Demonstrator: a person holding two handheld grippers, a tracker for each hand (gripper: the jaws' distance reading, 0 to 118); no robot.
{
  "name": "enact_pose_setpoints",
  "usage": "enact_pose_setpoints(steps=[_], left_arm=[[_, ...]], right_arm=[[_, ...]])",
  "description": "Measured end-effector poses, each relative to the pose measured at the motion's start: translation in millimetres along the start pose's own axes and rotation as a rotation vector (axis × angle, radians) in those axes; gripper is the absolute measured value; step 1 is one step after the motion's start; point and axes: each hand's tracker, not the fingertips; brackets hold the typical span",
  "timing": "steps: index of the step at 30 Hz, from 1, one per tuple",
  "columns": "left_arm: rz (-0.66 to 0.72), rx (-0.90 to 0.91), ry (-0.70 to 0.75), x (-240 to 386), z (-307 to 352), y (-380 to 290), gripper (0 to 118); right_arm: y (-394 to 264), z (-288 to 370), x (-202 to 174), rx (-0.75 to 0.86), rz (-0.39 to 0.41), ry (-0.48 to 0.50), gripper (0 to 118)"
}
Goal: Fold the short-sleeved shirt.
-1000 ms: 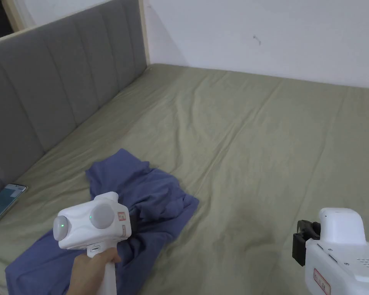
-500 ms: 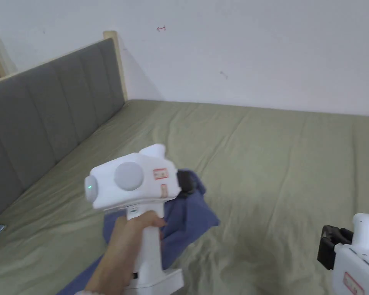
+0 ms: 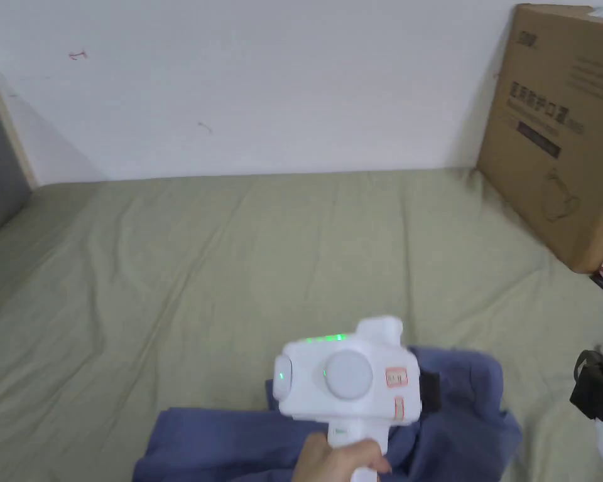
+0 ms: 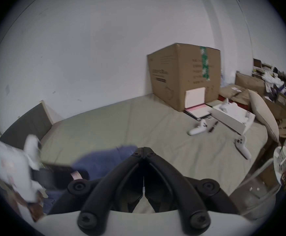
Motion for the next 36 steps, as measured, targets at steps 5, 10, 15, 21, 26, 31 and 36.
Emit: enact_pose_setpoints(steps=[5, 10, 15, 21, 26, 31, 36], left_arm=[[-0.104, -0.209, 0.08, -3.8, -58.8, -46.9, 36], [-0.079, -0.168, 0.07, -10.4, -39.2, -40.0, 98], [-0.03, -0.002, 0.082, -25.7, 24.3, -10.3, 91], [-0.037, 0.126, 0.273, -70.1, 86.6, -16.1, 0], [0.127, 0.113, 0.397, -127.6, 107.9, -39.8, 0], [0.163, 0.111, 0.419, -167.8, 127.0, -30.0, 10], [0.267, 0.141, 0.509, -211.6, 128.3, 2.2, 72]], right_arm=[[-21.8, -10.7, 13.7, -0.082, -0.025, -0.028, 0], [-31.8, -18.6, 4.4, -0.126, -0.028, -0.013, 0], [-29.5, -18.2, -17.0, -0.13, 0.002, 0.032, 0], [-31.3, -22.0, -37.8, -0.139, 0.032, 0.085, 0], [-38.9, -29.6, -56.9, -0.168, 0.073, 0.116, 0], [-38.3, -42.9, -74.0, -0.189, 0.097, 0.143, 0], [-36.5, -55.4, -83.2, -0.2, 0.114, 0.152, 0]])
